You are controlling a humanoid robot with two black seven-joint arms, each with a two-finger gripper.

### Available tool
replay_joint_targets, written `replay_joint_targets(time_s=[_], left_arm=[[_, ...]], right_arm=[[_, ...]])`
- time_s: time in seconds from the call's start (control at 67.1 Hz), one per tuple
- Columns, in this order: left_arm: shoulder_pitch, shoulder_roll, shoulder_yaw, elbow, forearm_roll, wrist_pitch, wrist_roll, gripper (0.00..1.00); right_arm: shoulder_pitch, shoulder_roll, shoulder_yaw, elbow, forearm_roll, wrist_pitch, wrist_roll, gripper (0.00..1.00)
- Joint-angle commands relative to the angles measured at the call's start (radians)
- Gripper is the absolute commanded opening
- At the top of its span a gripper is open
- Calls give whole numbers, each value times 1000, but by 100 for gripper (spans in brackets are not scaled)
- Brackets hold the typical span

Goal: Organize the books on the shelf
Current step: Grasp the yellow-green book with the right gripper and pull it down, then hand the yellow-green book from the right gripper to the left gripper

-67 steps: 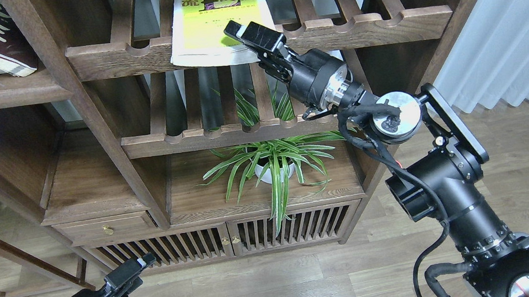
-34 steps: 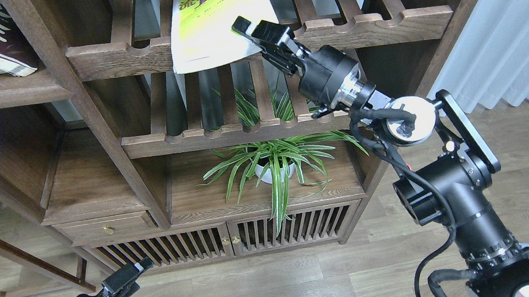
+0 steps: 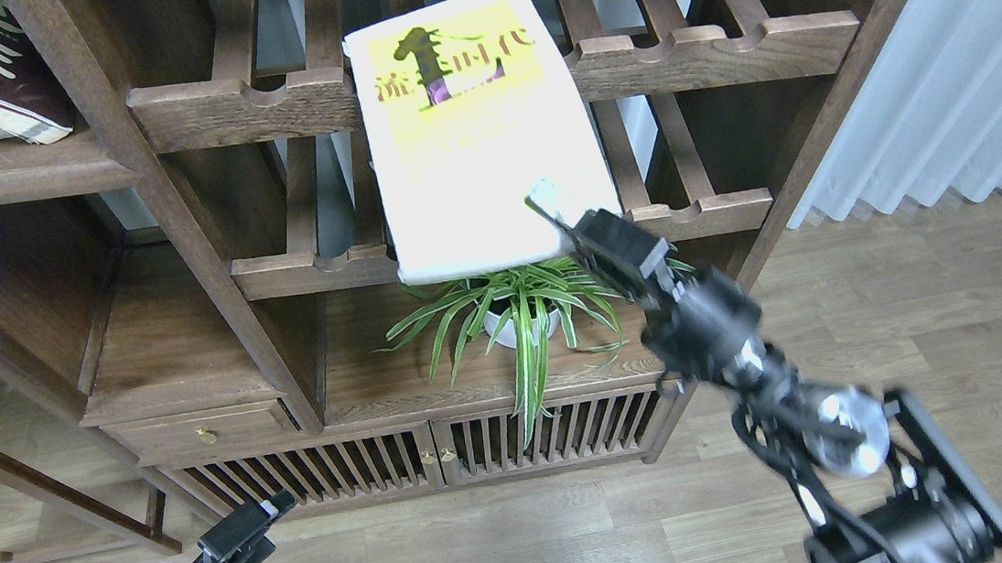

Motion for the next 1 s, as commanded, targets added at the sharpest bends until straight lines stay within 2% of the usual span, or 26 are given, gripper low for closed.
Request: replay_joint_targets(time_s=[0.0,0.104,0.119,0.596,0.983], left_arm=[[1,-13,4,-2,2,0,2,99],[0,-32,2,-13,2,0,2,99],[0,-35,-2,-45,2,0,2,99],[-8,-35,-81,-296,0,0,-5,99],[32,-24,-98,-358,2,0,-2,99]], right_arm=[[-125,0,-11,-2,21,31,0,0],[-206,0,-45,-11,37,31,0,0],[-214,0,-73,-24,41,31,0,0],[-165,0,-252,-101,38,31,0,0],[-162,0,-255,-195,99,31,0,0]])
